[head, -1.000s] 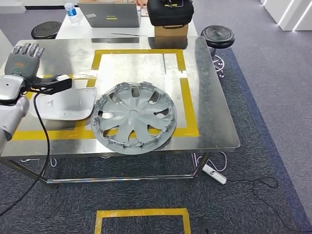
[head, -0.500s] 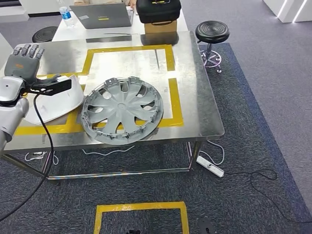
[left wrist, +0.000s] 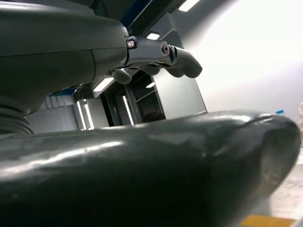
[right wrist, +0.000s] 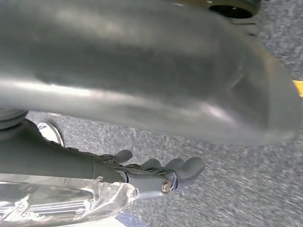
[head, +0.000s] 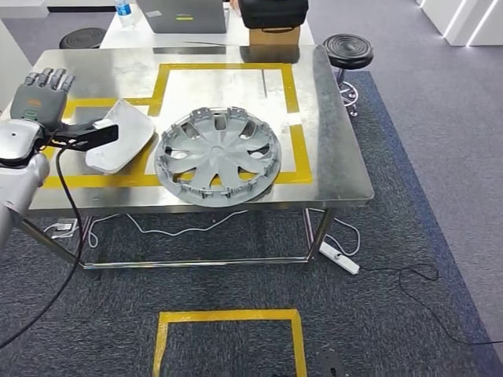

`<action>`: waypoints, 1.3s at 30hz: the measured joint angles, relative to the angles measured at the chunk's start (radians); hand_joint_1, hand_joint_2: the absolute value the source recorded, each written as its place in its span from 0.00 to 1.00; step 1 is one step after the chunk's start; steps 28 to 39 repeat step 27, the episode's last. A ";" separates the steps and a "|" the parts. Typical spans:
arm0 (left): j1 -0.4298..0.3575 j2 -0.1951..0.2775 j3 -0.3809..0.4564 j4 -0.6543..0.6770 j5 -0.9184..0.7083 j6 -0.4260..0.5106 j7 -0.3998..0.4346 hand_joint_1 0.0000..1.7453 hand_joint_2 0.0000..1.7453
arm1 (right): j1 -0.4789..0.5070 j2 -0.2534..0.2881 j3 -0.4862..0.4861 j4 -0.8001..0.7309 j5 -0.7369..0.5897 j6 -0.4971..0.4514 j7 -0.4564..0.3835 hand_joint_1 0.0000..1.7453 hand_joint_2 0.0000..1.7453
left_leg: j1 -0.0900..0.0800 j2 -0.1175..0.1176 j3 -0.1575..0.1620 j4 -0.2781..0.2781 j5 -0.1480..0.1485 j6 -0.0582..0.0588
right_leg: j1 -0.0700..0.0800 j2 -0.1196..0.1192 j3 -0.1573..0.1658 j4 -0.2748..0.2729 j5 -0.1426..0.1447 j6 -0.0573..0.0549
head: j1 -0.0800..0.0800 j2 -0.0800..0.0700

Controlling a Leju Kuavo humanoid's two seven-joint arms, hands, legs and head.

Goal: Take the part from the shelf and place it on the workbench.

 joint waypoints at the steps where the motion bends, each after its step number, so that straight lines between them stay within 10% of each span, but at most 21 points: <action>1: 0.001 0.000 0.002 0.000 0.000 0.000 0.000 0.00 0.00 | 0.000 0.000 0.000 0.000 0.000 0.000 0.000 0.00 0.00 | -0.001 0.000 -0.013 0.000 0.010 -0.001 | 0.000 0.000 0.019 -0.001 0.014 -0.001 | 0.000 0.000; 5: 0.004 0.003 0.009 0.000 0.000 0.000 0.000 0.00 0.00 | -0.001 -0.001 0.000 0.000 0.000 0.000 -0.001 0.00 0.00 | -0.003 -0.001 -0.050 0.001 0.048 -0.016 | 0.003 0.001 0.201 -0.234 0.056 -0.016 | -0.002 0.000; 7: 0.005 0.004 0.012 0.000 0.000 0.001 0.000 0.00 0.00 | -0.001 -0.001 0.000 0.000 0.000 0.000 -0.002 0.00 0.00 | -0.002 0.000 -0.057 -0.004 0.068 -0.029 | 0.008 0.003 0.229 -0.289 0.047 -0.026 | 0.000 0.000; 10: 0.010 0.006 0.013 0.000 0.000 0.001 0.000 0.00 0.00 | -0.001 0.001 0.000 0.001 0.000 0.000 -0.002 0.00 0.00 | 0.001 0.000 -0.071 0.006 0.053 -0.046 | 0.006 0.003 0.204 -0.294 0.077 -0.048 | -0.001 0.000; 13: 0.015 0.008 0.014 0.000 0.000 0.001 0.000 0.00 0.00 | -0.001 0.001 0.000 0.001 0.000 0.000 -0.001 0.00 0.00 | 0.001 -0.001 -0.121 0.166 -0.088 -0.056 | 0.003 0.001 0.167 -0.297 0.112 -0.061 | -0.008 0.000; 15: 0.020 0.008 0.014 0.000 0.000 0.001 0.000 0.00 0.00 | -0.001 0.001 0.000 0.001 0.000 0.000 -0.001 0.00 0.00 | 0.001 -0.001 -0.139 0.278 -0.130 -0.059 | 0.002 0.001 0.138 -0.296 0.135 -0.062 | -0.008 0.000; 19: 0.023 0.007 0.014 0.000 0.000 0.001 0.001 0.00 0.00 | -0.002 0.001 0.000 0.001 0.000 0.000 -0.001 0.00 0.00 | 0.004 -0.001 -0.004 0.166 -0.060 -0.061 | 0.002 0.002 0.083 -0.293 0.180 -0.050 | -0.009 0.000; 22: 0.025 0.004 0.014 -0.001 0.000 0.000 0.003 0.00 0.00 | -0.001 0.001 0.000 0.000 0.000 0.000 -0.002 0.00 0.00 | 0.002 -0.003 0.101 0.007 -0.091 -0.044 | 0.006 0.003 0.060 -0.295 0.213 -0.034 | -0.011 0.000; 24: 0.034 0.001 0.015 -0.001 0.000 -0.003 0.004 0.00 0.00 | 0.000 0.000 0.000 0.000 -0.001 0.000 -0.001 0.00 0.00 | 0.001 -0.001 0.090 -0.003 -0.083 -0.026 | 0.005 0.003 0.051 -0.302 0.229 -0.022 | -0.011 0.000; 27: 0.041 -0.005 0.017 -0.001 0.000 -0.005 0.005 0.00 0.00 | 0.001 -0.001 0.000 0.000 -0.001 0.000 -0.001 0.00 0.00 | 0.004 0.002 0.068 -0.003 -0.059 -0.005 | 0.003 0.001 0.027 -0.250 0.162 -0.007 | -0.005 0.000; 39: 0.041 -0.005 0.017 -0.001 0.000 -0.005 0.005 0.00 0.00 | 0.001 -0.001 0.000 0.000 -0.001 0.000 -0.001 0.00 0.00 | 0.004 0.002 0.068 -0.003 -0.059 -0.005 | 0.003 0.001 0.027 -0.250 0.162 -0.007 | -0.005 0.000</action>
